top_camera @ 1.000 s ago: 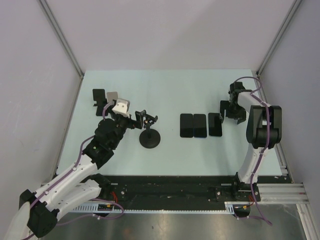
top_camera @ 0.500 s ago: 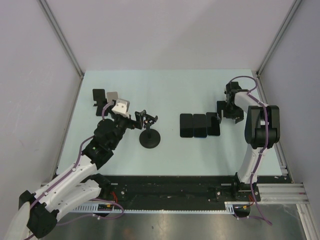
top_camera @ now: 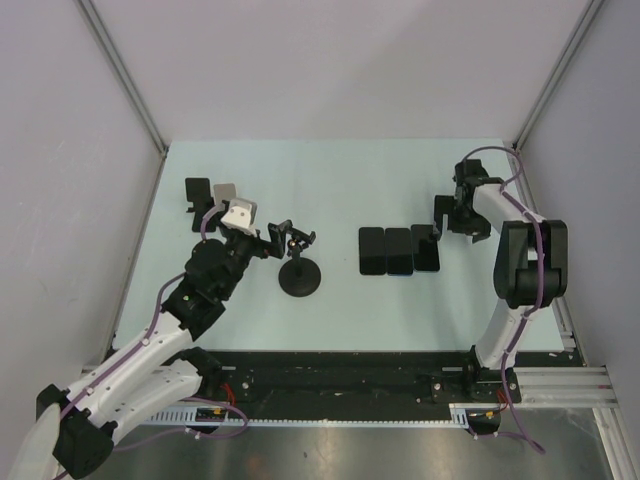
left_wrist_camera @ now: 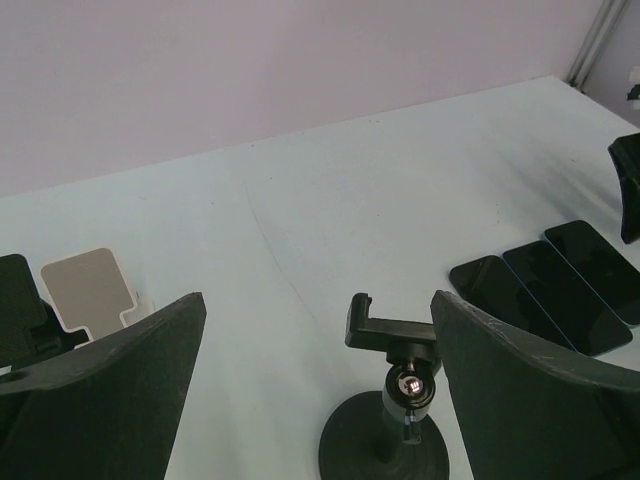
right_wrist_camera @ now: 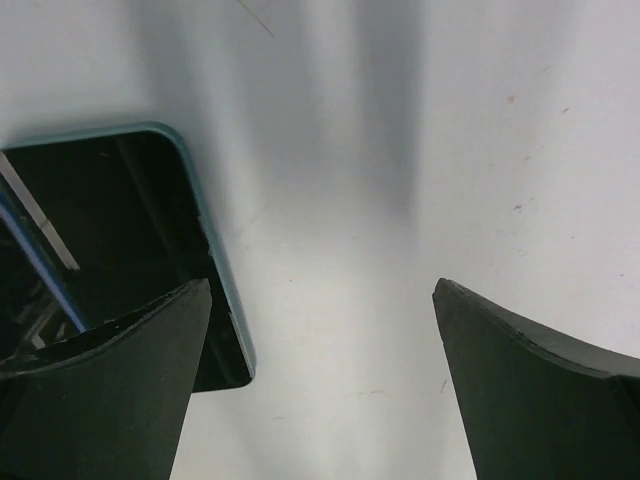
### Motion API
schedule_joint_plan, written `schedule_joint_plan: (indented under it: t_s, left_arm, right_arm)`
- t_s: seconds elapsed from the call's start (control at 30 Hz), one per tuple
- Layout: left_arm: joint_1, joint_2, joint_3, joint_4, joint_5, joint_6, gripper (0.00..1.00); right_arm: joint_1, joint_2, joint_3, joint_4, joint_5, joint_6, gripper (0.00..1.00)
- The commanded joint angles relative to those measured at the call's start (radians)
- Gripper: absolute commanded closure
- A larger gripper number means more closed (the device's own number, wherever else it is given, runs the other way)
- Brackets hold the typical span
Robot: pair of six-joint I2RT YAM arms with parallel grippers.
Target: Remove the phone from the phone stand
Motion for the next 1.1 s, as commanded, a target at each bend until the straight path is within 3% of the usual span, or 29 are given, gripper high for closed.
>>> schedule_joint_plan:
  t_s: [0.0,0.13,0.37,0.57,1.07]
  left_arm:
    - [0.006,-0.020,0.011,0.017,0.022,0.006,0.00]
    - [0.006,-0.018,0.010,0.015,0.028,-0.019,0.00]
    - [0.006,-0.024,0.010,0.006,0.033,-0.030,0.00]
    - [0.006,-0.026,0.011,-0.003,0.030,-0.029,0.00]
    - [0.006,-0.026,0.014,-0.011,0.030,-0.026,0.00]
  right_arm:
    - [0.016,-0.088,0.010,0.114,-0.017,0.036,0.00]
    - [0.035,-0.047,0.068,0.166,-0.017,0.033,0.00]
    - [0.085,0.153,0.277,0.139,0.026,0.019,0.00]
    - [0.085,0.246,0.360,0.117,0.045,0.030,0.00]
    - [0.089,0.225,0.245,0.116,0.025,0.047,0.00]
